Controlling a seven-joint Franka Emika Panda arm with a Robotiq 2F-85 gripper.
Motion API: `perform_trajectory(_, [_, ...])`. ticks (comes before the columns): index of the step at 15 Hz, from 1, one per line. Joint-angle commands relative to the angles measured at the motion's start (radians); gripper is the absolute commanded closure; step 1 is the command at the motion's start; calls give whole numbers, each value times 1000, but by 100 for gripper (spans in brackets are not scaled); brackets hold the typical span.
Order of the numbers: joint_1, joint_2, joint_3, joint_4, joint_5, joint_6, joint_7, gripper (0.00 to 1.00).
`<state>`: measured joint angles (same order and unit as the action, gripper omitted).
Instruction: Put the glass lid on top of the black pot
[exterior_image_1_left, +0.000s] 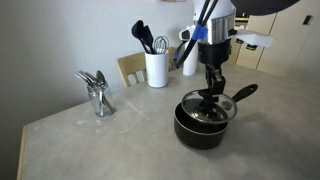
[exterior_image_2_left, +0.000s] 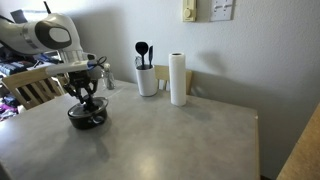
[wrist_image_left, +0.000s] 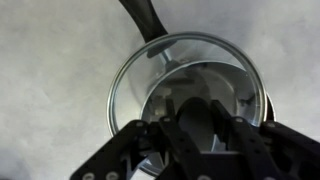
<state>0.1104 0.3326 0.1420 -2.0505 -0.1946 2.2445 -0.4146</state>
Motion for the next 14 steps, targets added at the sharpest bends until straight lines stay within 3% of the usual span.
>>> perform_trajectory(1, [-2, 28, -7, 78, -32, -70, -21, 86])
perform_trajectory(13, [-25, 74, 19, 170, -4, -163, -183, 86])
perform_trajectory(14, [-7, 64, 11, 137, -23, -129, -123, 61])
